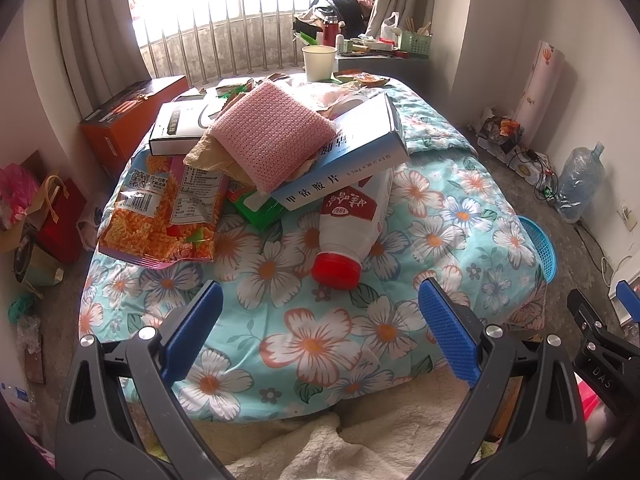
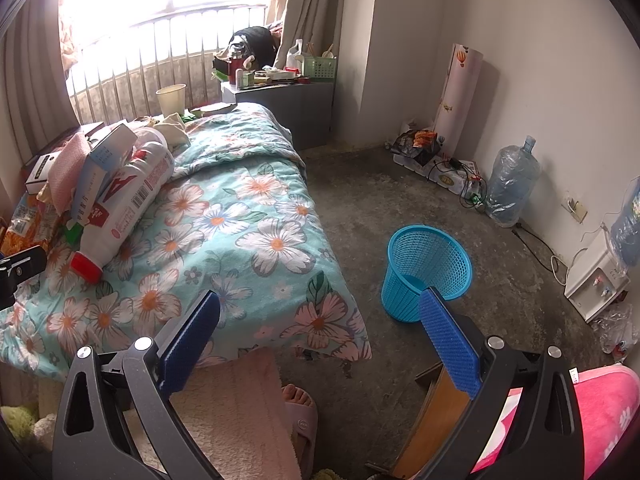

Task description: Collect trash

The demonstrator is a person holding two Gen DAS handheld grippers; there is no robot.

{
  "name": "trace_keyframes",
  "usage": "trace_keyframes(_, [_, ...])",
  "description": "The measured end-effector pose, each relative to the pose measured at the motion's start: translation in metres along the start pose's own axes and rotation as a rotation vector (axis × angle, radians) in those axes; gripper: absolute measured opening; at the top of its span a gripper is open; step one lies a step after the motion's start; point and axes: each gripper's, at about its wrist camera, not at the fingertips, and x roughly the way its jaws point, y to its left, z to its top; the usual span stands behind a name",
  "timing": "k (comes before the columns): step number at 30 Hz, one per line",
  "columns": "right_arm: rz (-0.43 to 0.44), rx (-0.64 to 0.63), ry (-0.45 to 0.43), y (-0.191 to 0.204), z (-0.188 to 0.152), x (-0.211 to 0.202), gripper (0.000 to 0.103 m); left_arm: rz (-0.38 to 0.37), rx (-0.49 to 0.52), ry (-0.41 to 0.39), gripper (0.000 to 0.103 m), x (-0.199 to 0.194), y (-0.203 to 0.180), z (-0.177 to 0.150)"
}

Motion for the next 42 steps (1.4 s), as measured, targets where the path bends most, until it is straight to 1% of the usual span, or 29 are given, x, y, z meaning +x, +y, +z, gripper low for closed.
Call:
trace_keyframes(30, [0.01,0.001,0.002,0.004,-0.002,0.0,0.097,0.01,0.002,0.013,0.094,0.003,0.008,-0.004])
trace_keyframes(34, [0.017,-0.005,0.006,0.011,0.0,0.002,0.097,0.012,0.002,0.012,0.094,0.004,0.009,-0.004])
trace_keyframes(38, [0.036,-0.036,0.004,0.023,0.012,0.005,0.097,0.014,-0.01,0.01,0.094,0.007,0.019,0.0])
trace_keyframes(42, [0.076,-0.078,-0.032,0.047,0.03,0.003,0.097,0.012,-0.042,-0.026,0.094,0.007,0.038,0.008])
